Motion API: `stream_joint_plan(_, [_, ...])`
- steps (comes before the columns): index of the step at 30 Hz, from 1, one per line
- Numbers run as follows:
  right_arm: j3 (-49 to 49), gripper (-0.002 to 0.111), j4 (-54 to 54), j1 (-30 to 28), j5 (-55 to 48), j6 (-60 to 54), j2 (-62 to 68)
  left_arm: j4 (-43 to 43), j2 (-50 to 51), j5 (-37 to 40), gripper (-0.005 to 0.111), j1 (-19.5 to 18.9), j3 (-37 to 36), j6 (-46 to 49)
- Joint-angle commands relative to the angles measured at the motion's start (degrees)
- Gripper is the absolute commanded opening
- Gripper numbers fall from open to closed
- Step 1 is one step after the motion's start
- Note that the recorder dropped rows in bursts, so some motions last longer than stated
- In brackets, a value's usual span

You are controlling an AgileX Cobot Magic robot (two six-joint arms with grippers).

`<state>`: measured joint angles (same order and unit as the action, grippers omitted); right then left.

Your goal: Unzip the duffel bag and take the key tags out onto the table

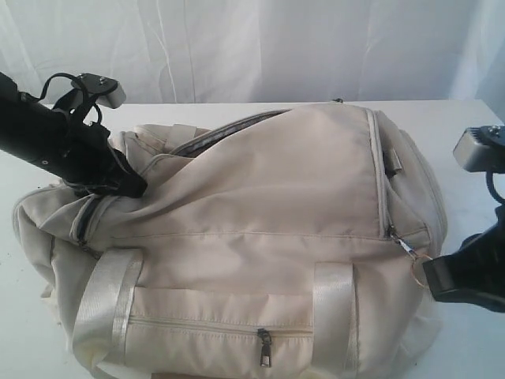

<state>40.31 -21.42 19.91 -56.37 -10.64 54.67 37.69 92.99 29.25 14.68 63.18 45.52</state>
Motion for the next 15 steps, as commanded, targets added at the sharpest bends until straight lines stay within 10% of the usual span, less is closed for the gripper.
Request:
stream_joint_plan(1, [-1.7,0.0,0.39,-0.51,-1.82,0.44,-0.55,0.96,-0.65,3.31,0.0,0.3,-0.55,-0.59])
stream_joint_plan(6, [-2.13,0.007,0.11,-0.51,-2.53,0.44,-0.55,1.23,-0.65,3.43,0.0,0.3,-0.55,-0.59])
stream_joint_plan(15, [-2.13,0.063,-2.24,-0.51,-6.35,0.36,-0.55,1.23,-0.65,3.67,0.0,0.3,-0.55,-0.59])
